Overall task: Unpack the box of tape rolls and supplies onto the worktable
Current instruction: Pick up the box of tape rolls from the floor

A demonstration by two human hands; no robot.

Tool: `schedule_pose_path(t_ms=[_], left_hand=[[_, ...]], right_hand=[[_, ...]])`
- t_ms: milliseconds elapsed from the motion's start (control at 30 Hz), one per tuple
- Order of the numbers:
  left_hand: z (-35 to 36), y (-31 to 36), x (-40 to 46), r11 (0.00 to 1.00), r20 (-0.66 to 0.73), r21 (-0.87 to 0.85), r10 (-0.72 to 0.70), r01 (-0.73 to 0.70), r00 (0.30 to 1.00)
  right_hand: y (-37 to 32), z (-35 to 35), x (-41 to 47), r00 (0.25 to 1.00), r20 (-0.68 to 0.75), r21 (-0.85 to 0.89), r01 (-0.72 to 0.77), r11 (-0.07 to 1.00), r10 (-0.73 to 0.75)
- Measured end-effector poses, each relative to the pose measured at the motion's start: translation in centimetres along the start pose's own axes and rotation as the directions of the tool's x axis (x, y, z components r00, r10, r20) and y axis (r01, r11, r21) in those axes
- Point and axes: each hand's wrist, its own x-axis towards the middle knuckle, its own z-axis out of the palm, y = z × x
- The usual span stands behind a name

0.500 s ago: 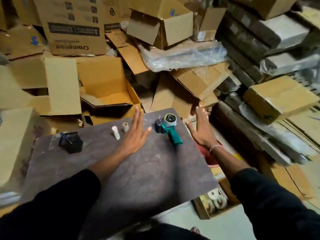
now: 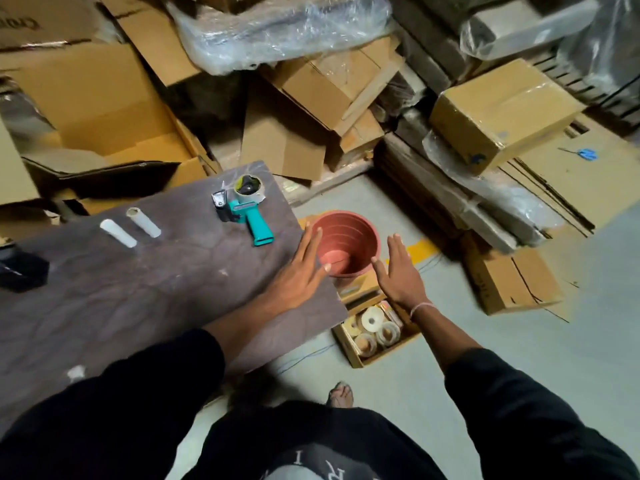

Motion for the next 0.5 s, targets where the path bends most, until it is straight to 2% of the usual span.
schedule_pose_path(t_ms=[167,367,500], left_hand=[[5.8,4.1,3.1,0.995,0.162,-0.098,0.053,-0.038,0.985],[11.2,5.7,7.1,0.974,0.337,-0.197,-0.042,0.114,0.941],[13.4,6.6,8.8,0.949,0.377,-0.209,-0.145,0.237,0.915]], right_hand=[[6.3,-1.3,-1.3,0.987,0.052,-0.026,-0.153,0.988,0.154],[10.7,-2.8,-0.5,0.962,0.014,-0.037,-0.271,0.962,0.271],[13.3,-3.8,0.7,0.955,0.039,-0.052,-0.293,0.955,0.295]])
